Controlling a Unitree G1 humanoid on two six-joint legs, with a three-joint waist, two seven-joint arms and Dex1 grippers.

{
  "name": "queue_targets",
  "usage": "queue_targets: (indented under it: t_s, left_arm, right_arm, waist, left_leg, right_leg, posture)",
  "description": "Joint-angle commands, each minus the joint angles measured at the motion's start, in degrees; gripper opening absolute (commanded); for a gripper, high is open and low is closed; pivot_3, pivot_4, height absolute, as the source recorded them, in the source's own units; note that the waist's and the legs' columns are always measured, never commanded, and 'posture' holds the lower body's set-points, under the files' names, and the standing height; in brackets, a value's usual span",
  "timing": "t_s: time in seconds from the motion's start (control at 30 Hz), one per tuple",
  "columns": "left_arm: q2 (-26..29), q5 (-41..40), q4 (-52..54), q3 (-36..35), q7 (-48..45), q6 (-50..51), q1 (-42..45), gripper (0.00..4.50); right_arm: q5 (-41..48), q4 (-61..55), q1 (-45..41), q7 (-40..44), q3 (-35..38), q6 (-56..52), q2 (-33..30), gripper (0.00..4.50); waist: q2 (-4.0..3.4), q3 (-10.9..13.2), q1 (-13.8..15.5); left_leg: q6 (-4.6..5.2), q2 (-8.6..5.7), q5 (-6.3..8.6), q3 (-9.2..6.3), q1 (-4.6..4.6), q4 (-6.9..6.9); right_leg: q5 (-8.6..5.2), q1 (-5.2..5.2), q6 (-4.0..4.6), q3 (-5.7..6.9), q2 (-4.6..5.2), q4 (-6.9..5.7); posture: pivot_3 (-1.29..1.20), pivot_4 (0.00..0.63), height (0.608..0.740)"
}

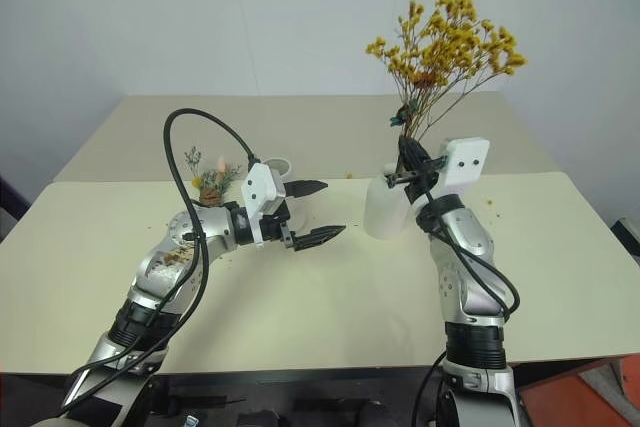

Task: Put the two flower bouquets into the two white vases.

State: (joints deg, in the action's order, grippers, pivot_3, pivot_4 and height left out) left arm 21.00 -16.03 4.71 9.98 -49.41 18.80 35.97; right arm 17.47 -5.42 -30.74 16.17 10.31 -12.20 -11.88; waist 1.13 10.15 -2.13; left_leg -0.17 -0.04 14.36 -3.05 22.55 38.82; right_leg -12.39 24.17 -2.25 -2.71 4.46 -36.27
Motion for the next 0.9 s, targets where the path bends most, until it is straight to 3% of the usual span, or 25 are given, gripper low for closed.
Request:
queue_targets:
  t_s: [0.03, 0.2, 0.33, 0.67, 0.9]
  left_arm:
    - [-0.22, 0.04, 1.68, -0.25, 0.29, -1.35, 0.24, 4.50]
    - [-0.17, 0.22, 1.57, -0.27, 0.21, -1.63, 0.23, 4.50]
    - [-0.25, 0.52, 1.31, -0.17, 0.35, -1.89, 0.25, 4.50]
    - [-0.52, 1.06, 0.28, 0.28, 0.33, -2.85, 0.74, 4.50]
    - [-0.82, 1.21, -0.30, 0.37, -0.37, -3.13, 0.91, 4.50]
  right_arm:
    - [-1.33, -1.55, -0.22, 0.09, -1.09, 3.27, -0.15, 0.07]
    - [-1.34, -1.83, 0.42, 0.23, -1.32, 3.85, 0.03, 0.07]
    - [-1.02, -1.81, 0.78, 0.82, -1.28, 4.09, -0.14, 1.07]
    - [-4.82, -4.30, 3.55, 0.20, -3.60, 3.57, -1.82, 4.47]
    - [-5.57, -8.55, 5.40, -3.70, -2.21, -5.00, -3.86, 4.47]
  waist:
    - [0.00, 0.00, -0.08]
    - [0.00, 0.00, -0.09]
    - [0.00, 0.00, -0.10]
    - [0.00, 0.00, -0.09]
    - [0.00, 0.00, -0.09]
  left_leg:
    - [0.00, 0.00, 0.00, 0.00, 0.00, 0.00]
    - [0.00, 0.00, 0.00, 0.00, 0.00, 0.00]
    - [0.00, 0.00, 0.00, 0.00, 0.00, 0.00]
    - [0.00, 0.00, 0.00, -0.01, 0.00, 0.00]
    - [0.00, 0.00, 0.00, -0.01, -0.01, 0.01]
  right_leg:
    - [0.00, 0.00, 0.00, 0.00, 0.00, 0.00]
    - [0.00, 0.00, 0.00, 0.00, 0.00, 0.00]
    - [0.00, 0.00, 0.00, 0.00, 0.00, -0.01]
    - [0.00, 0.00, 0.00, 0.00, 0.00, -0.02]
    - [0.00, -0.01, 0.00, 0.00, 0.00, -0.02]
  posture:
    - [0.00, 0.150, 0.740]
    - [0.00, 0.150, 0.740]
    - [0.00, 0.150, 0.740]
    - [0.00, 0.150, 0.740]
    - [0.00, 0.150, 0.740]
